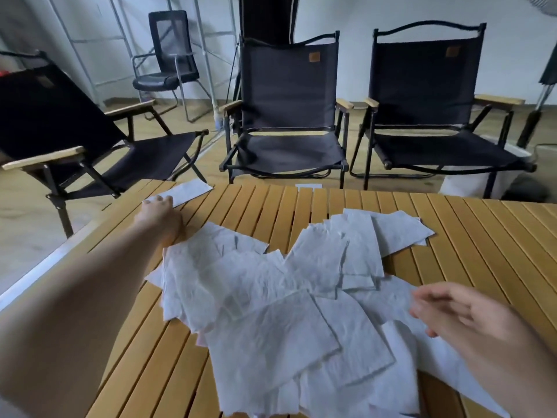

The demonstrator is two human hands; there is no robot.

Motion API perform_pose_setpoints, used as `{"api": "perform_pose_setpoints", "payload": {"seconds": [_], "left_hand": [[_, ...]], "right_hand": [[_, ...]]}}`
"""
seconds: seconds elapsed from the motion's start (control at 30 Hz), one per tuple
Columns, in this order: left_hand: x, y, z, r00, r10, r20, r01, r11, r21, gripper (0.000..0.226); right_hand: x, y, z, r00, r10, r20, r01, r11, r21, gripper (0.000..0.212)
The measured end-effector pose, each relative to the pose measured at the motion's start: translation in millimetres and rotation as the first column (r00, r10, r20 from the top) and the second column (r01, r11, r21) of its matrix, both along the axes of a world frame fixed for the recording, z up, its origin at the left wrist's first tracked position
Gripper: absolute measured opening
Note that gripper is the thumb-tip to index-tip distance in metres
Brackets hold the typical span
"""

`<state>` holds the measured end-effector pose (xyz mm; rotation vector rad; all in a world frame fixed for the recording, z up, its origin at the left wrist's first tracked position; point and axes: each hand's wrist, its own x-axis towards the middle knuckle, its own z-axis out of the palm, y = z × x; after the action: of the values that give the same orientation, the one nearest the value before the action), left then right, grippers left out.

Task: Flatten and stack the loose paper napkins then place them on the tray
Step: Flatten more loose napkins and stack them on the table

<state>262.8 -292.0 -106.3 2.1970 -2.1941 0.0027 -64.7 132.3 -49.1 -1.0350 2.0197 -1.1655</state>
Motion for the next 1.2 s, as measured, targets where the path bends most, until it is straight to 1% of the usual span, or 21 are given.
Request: {"api": "perform_pose_setpoints", "payload": {"seconds": [0.07, 0.17, 0.27, 0.33, 0.37, 0.4, 0.47, 0.53, 0.6, 0.67, 0.7, 0.8, 0.87, 0.93, 1.0, 1.07, 1.13, 1.2], "left_hand": [[4, -6, 1, 1.0, -0.026, -0.001, 0.025, 0.995, -0.098, 0.032], [8, -4, 2, 0.999, -0.049, -0.014, 0.046, 0.989, -0.141, 0.019], [8, 7, 4, 0.998, -0.064, 0.0, 0.063, 0.987, -0.145, 0.015], [9, 20, 8, 0.996, -0.09, 0.011, 0.09, 0.979, -0.181, 0.015], [10, 27, 10, 0.995, -0.102, -0.007, 0.098, 0.974, -0.205, 0.016], [10, 36, 14, 0.993, -0.109, -0.039, 0.097, 0.968, -0.23, 0.014], [12, 52, 25, 0.987, -0.116, -0.114, 0.081, 0.958, -0.276, 0.011], [8, 71, 46, 0.972, -0.109, -0.21, 0.041, 0.952, -0.304, 0.017], [-4, 98, 74, 0.932, -0.13, -0.34, 0.025, 0.955, -0.295, 0.022], [-24, 132, 100, 0.893, -0.228, -0.388, 0.113, 0.948, -0.296, 0.024], [-36, 154, 113, 0.869, -0.291, -0.401, 0.18, 0.939, -0.291, 0.024], [-74, 234, 145, 0.763, -0.462, -0.452, 0.394, 0.887, -0.242, 0.021], [-94, 292, 159, 0.68, -0.551, -0.484, 0.537, 0.824, -0.184, 0.017], [-113, 342, 167, 0.599, -0.638, -0.484, 0.667, 0.732, -0.14, 0.011], [-127, 385, 171, 0.538, -0.664, -0.519, 0.734, 0.672, -0.099, 0.017], [-136, 414, 174, 0.506, -0.644, -0.574, 0.772, 0.635, -0.032, 0.024], [-139, 432, 174, 0.507, -0.606, -0.613, 0.789, 0.612, 0.048, 0.021], [-137, 443, 171, 0.497, -0.517, -0.697, 0.776, 0.623, 0.091, 0.014]], "right_hand": [[-1, -1, -3, 1.0, 0.003, -0.015, -0.003, 1.0, 0.003, 0.014], [-3, 1, -6, 1.0, 0.014, -0.008, -0.014, 1.0, -0.012, 0.016], [-2, 3, -7, 0.999, 0.051, -0.012, -0.052, 0.998, -0.033, 0.02], [-2, 6, -6, 0.998, 0.056, -0.02, -0.057, 0.997, -0.049, 0.016], [-1, 7, -5, 0.998, 0.058, -0.025, -0.059, 0.997, -0.055, 0.013], [-1, 9, -4, 0.998, 0.057, -0.027, -0.058, 0.997, -0.058, 0.011], [-1, 12, -2, 0.998, 0.055, -0.033, -0.057, 0.997, -0.061, 0.013], [0, 16, -2, 0.998, 0.049, -0.049, -0.053, 0.996, -0.067, 0.015], [0, 22, -1, 0.997, 0.042, -0.058, -0.047, 0.995, -0.091, 0.015], [2, 30, 4, 0.997, 0.044, -0.068, -0.051, 0.993, -0.105, 0.022], [2, 34, 6, 0.996, 0.058, -0.074, -0.066, 0.992, -0.104, 0.03], [4, 49, 10, 0.991, 0.119, -0.057, -0.124, 0.986, -0.114, 0.069], [4, 62, 17, 0.991, 0.124, -0.045, -0.13, 0.979, -0.155, 0.087], [3, 79, 27, 0.991, 0.122, -0.052, -0.13, 0.971, -0.199, 0.091], [0, 95, 35, 0.99, 0.131, -0.052, -0.14, 0.968, -0.209, 0.083], [-3, 111, 39, 0.992, 0.122, 0.014, -0.116, 0.968, -0.223, 0.069], [-6, 128, 43, 0.995, 0.094, 0.023, -0.087, 0.973, -0.216, 0.052], [-10, 143, 49, 0.997, 0.072, 0.033, -0.063, 0.976, -0.209, 0.028]]}}
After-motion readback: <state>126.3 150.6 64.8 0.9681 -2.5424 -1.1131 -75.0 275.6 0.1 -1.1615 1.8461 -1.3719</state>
